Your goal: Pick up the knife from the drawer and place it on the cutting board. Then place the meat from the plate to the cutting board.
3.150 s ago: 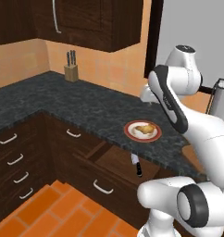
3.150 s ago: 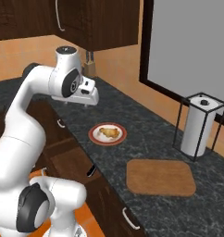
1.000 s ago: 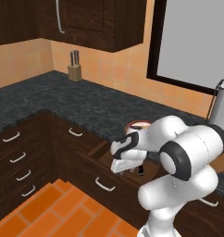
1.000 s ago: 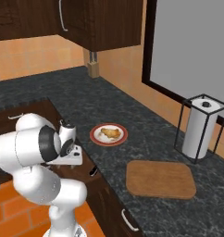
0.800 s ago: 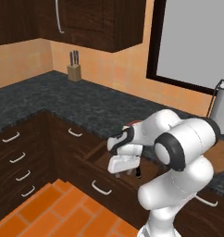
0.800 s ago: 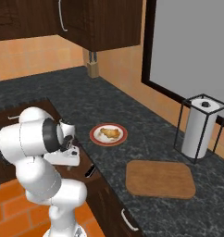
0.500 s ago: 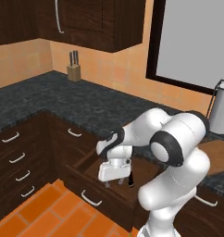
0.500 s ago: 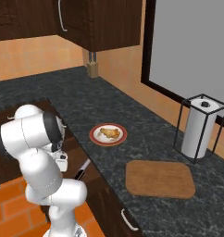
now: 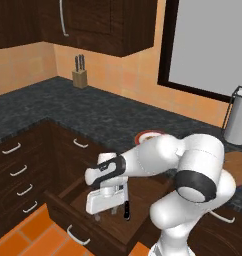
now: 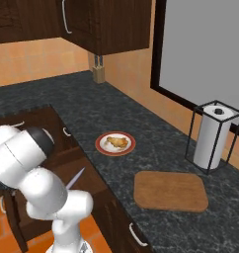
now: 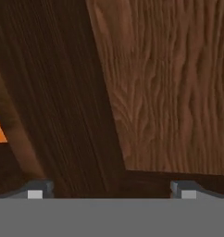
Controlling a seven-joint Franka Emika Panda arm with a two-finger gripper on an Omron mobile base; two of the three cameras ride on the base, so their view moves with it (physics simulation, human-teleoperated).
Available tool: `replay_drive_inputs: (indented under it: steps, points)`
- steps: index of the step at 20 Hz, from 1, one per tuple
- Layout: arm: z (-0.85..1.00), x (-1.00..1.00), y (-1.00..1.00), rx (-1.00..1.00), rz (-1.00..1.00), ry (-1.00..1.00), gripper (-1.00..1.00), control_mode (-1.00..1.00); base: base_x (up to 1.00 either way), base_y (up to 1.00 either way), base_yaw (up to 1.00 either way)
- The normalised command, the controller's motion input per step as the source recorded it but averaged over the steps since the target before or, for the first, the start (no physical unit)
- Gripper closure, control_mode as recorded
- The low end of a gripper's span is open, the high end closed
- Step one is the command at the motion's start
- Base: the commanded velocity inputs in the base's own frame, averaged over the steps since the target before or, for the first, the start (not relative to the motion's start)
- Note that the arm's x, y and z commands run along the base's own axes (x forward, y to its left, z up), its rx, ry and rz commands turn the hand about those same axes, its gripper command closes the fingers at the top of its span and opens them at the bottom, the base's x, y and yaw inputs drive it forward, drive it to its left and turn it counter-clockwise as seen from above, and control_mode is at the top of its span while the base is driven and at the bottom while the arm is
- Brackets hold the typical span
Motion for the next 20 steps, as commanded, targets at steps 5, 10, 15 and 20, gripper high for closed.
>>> replay_drive_inputs:
  steps: [5, 10, 15, 20]
  points:
    - [0.09, 0.51, -0.64, -0.09, -0.24, -0.07, -1.00, -1.00, 0.00, 0.00, 0.00]
    - [-0.01, 0.82, -0.38, -0.03, -0.14, 0.00, -1.00, -1.00, 0.00, 0.00, 0.00]
    - [-0.28, 0.61, -0.12, -0.07, -0.02, 0.00, -1.00, -1.00, 0.00, 0.00, 0.00]
    - [-0.48, 0.16, -0.16, -0.12, 0.00, 0.00, -1.00, -1.00, 0.00, 0.00, 0.00]
